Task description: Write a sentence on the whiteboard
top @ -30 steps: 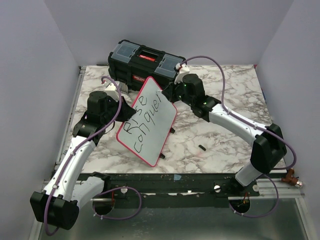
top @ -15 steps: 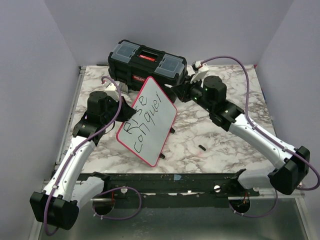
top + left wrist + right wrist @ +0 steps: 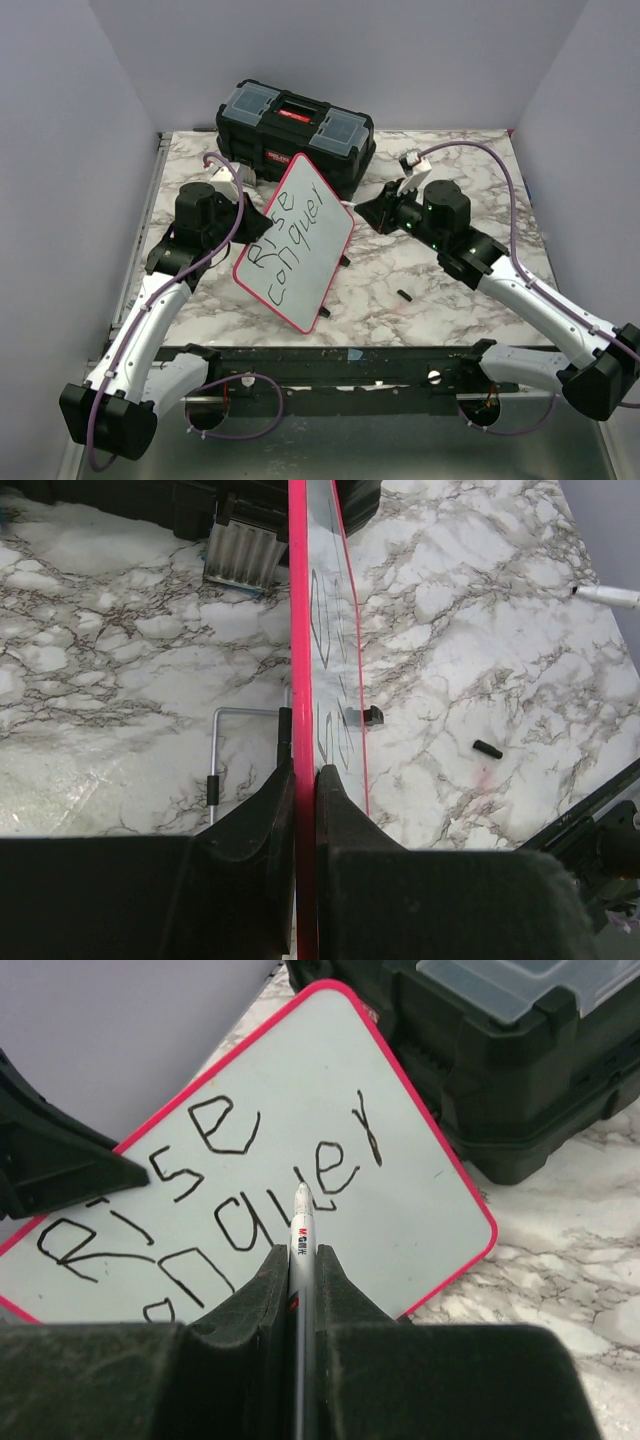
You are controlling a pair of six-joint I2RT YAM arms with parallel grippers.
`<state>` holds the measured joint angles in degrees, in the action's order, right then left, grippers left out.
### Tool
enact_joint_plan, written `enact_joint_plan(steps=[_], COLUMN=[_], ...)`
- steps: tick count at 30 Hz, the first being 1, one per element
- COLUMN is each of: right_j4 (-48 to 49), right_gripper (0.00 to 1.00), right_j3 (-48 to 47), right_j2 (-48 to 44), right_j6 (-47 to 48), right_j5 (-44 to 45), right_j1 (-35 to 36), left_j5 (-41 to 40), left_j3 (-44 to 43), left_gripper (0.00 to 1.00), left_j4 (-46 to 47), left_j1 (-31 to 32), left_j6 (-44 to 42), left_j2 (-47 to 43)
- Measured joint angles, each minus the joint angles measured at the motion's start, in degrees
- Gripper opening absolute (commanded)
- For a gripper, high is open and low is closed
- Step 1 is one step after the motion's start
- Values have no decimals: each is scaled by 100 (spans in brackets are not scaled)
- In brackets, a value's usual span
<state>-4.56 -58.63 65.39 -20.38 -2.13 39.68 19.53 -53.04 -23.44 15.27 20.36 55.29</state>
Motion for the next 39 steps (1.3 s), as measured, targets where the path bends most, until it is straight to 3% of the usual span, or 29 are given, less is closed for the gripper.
enact_joint_plan(steps=[12,23,39], right_j4=[-79,-20,544], right_gripper=[1,1,1], right_j3=[656,918,1639], right_j2=[-245,-153,-35], right_j6=[-302,-245,120], right_j5=[-437,-330,-326], right_j1=[131,1049,1808], left_j5=[-7,-44,-48], left_j3=[0,-2,-9], left_gripper=[0,0,0], left_j4=[2,2,-4], left_j1=[17,24,24], left_j6=[-2,-2,-2], left_j2=[0,0,4])
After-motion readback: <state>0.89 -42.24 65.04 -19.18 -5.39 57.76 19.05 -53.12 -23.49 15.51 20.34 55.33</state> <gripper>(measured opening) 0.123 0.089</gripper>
